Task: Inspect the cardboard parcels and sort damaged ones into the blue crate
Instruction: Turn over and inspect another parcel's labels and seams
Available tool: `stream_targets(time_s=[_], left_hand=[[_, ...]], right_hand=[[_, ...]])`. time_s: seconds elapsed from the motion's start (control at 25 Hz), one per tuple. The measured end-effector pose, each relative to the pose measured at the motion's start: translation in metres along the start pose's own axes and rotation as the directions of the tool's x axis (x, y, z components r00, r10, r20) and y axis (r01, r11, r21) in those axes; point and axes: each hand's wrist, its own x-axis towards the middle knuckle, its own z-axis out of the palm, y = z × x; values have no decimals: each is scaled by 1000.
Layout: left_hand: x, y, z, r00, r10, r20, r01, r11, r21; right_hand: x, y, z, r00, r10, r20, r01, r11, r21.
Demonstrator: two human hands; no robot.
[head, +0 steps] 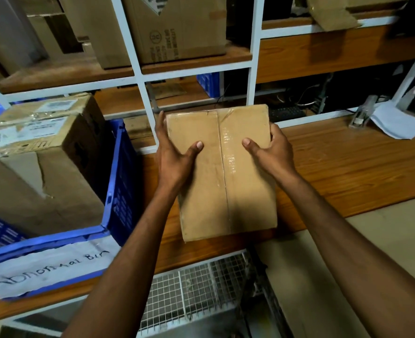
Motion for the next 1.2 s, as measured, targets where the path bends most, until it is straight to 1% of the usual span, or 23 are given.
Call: stream_targets(time_s=[0.08,0.16,0.24,0.32,0.4,0.44,0.48,0.56,0.6,0.68,0.72,0.8,0.84,0.96,1.04,1.08,1.16,1.2], left_hand=[[-7,-1,3,998,-49,-40,47,997,-68],[-4,-4,6,996,-63,-63,56,993,-107],[-5,-8,5,994,-92,-66,84,990,-114],[-6,-9,5,994,-78,-79,72,994,-78],[-5,-8,4,995,-46,-87,41,998,-55],[-5,-12,4,996,-41,-77,38,998,-45],[-6,-14,4,998,-42,-55,40,999,-27],[-9,-17,6,998,-62,1,62,997,50],[-11,-15,9,997,-72,0,72,993,90],[-11,-16,12,996,-82,-41,86,990,113],[-12,-18,14,996,-78,-35,82,990,115],[-17,-21,17,998,-52,27,48,991,123],[-20,-23,20,998,-50,48,43,988,148],[-39,-30,30,996,-77,33,67,970,232],[-47,-27,33,999,-51,16,45,963,265],[-44,-26,35,999,-51,5,48,961,273],[-36,-27,36,994,-112,-6,110,957,267],[-36,-29,35,993,-119,4,114,961,253]], right_hand=[[-3,8,0,1000,8,1,-8,999,41],[-1,11,-1,999,-6,-51,7,1000,13],[-1,9,0,1000,3,-31,-4,1000,-6],[-6,9,2,999,46,12,-46,999,12],[-11,9,7,999,33,-38,-34,999,-34],[-11,11,10,997,19,-69,-23,997,-71],[-13,12,13,997,21,-68,-27,995,-97],[-17,10,19,999,42,-9,-43,990,-136],[-17,9,21,999,50,-3,-49,986,-160],[-14,12,21,998,54,-25,-57,984,-170],[-15,15,19,998,60,5,-58,983,-173],[-16,16,17,993,61,100,-39,977,-209],[-14,16,17,991,68,113,-40,971,-234],[-12,18,21,996,80,51,-63,961,-269],[-17,16,26,996,69,58,-50,957,-285],[-15,15,28,997,63,45,-47,956,-290],[-9,15,28,998,70,3,-67,958,-277],[-8,16,25,997,78,18,-71,963,-258]])
